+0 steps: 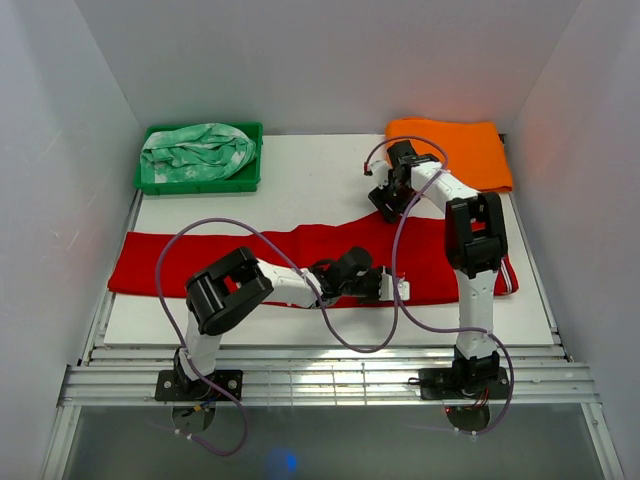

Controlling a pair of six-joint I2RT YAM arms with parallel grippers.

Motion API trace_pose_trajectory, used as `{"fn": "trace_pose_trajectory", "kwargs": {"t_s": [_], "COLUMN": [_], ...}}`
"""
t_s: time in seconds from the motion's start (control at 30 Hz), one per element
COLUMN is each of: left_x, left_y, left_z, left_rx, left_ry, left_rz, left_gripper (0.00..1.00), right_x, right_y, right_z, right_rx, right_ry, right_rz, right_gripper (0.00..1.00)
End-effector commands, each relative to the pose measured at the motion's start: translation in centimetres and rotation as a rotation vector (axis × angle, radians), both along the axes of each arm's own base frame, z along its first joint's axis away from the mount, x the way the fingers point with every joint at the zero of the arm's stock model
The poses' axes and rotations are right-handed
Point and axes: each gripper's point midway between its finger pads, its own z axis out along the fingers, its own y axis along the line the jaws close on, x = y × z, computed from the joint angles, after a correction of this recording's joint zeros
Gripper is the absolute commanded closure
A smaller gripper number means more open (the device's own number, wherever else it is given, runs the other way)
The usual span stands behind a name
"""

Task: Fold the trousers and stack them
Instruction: Fold the trousers

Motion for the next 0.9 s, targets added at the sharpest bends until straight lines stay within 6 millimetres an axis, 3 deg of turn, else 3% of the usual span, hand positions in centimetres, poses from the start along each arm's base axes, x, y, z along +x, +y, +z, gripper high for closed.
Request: {"fn": "trace_pose_trajectory", "kwargs": {"t_s": [0.0,0.2,0.33,0.57,0.73,0.8,0.83,0.87], "left_x": [-1.8,-4.6,-5.6,-6.9,-7.3,-6.9,-6.9,-6.9], "left_y": [1.7,2.7,3.6,4.2,4.1,3.8,3.7,3.7], "left_z": [-4.0,-5.5,-6.3,-7.1,-7.3,-7.2,-7.2,-7.2], "left_rx": [0.124,0.176,0.208,0.243,0.256,0.258,0.259,0.264], "left_ry": [0.065,0.091,0.117,0.169,0.184,0.181,0.187,0.192], "left_rz": [0.018,-0.042,-0.050,-0.071,-0.071,-0.058,-0.052,-0.050], "left_gripper": [0.57,0.81,0.89,0.98,0.98,0.98,0.98,0.98], "right_x": [0.4,4.2,6.4,9.2,9.3,8.0,7.2,6.4], "right_y": [-1.2,-2.8,-3.4,-2.6,-1.2,-0.9,-0.4,-0.6], "right_z": [0.5,3.0,3.9,6.4,9.3,10.7,12.8,13.6], "right_rx": [-0.101,-0.226,-0.292,-0.291,-0.211,-0.151,-0.092,-0.064], "right_ry": [-0.014,-0.184,-0.239,-0.323,-0.352,-0.329,-0.348,-0.343], "right_rz": [0.035,0.069,0.103,0.112,0.131,0.125,0.133,0.129], "right_gripper": [0.34,0.34,0.34,0.32,0.31,0.30,0.29,0.29]}}
